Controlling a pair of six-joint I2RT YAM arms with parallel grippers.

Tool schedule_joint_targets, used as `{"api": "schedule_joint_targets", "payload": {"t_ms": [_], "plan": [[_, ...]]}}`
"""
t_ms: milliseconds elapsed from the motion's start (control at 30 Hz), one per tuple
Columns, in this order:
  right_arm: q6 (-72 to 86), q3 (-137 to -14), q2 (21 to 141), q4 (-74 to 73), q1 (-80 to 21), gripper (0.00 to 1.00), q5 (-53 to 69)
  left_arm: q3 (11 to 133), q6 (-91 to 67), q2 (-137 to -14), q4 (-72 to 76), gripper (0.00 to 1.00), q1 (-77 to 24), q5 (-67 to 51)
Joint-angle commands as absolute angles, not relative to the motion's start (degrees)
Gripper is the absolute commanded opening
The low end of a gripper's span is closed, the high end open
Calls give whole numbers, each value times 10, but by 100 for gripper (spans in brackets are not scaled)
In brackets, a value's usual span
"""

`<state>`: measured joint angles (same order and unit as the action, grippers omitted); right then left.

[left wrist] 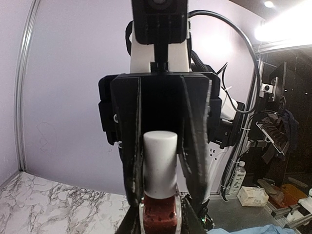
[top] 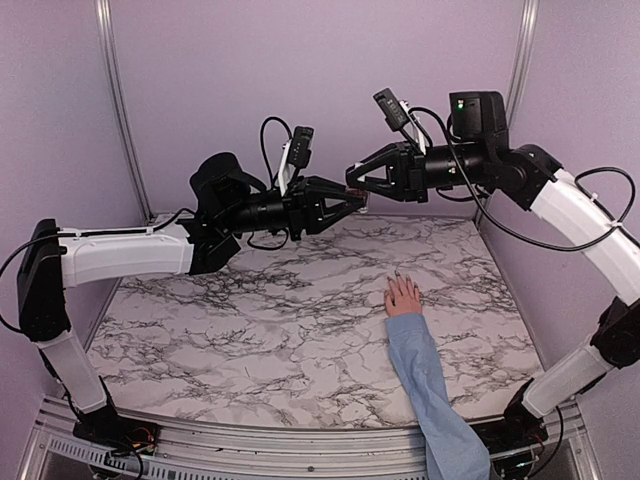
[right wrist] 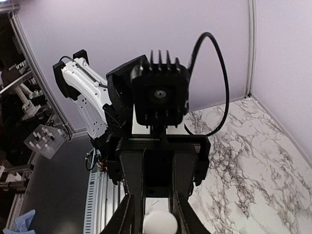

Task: Paint the nails
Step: Unscrew the nail polish bottle.

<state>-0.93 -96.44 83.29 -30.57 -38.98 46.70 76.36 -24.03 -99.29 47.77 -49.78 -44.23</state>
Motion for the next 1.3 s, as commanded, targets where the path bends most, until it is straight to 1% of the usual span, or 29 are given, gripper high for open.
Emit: {"api": "schedule_joint_targets", "payload": {"t_ms": [0,33,100,200,300,400,467,600,700,933,1100,1167,1267], "plan": [[-4,-972,844,-281,-413,31,502,762,-226,-984,481,0,-515,-402],[12,-972,843,-282,-412,34,500,755,-218,-979,477,0,-516,-384],[32,-971,840,-278,-411,47,489,739,-201,-969,470,0,-515,-336],[64,-967,838,-269,-410,59,464,725,-181,-959,458,0,-516,-296],[96,-970,842,-270,-410,65,411,724,-164,-958,437,0,-515,-269],[127,-988,853,-295,-410,65,337,722,-149,-956,419,0,-516,-238],[136,-1001,864,-318,-410,63,300,723,-139,-956,407,0,-516,-212],[149,-1008,868,-338,-410,54,221,730,-113,-957,364,0,-519,-151],[155,-1009,869,-347,-410,50,184,729,-97,-958,349,0,-522,-124],[158,-1011,881,-368,-410,36,168,735,-74,-964,327,0,-528,-101],[161,-1009,887,-368,-410,34,177,737,-70,-966,322,0,-530,-97],[159,-1011,889,-368,-410,27,179,738,-67,-965,320,0,-531,-97],[153,-1016,889,-361,-410,20,190,741,-66,-965,319,0,-531,-98]]}}
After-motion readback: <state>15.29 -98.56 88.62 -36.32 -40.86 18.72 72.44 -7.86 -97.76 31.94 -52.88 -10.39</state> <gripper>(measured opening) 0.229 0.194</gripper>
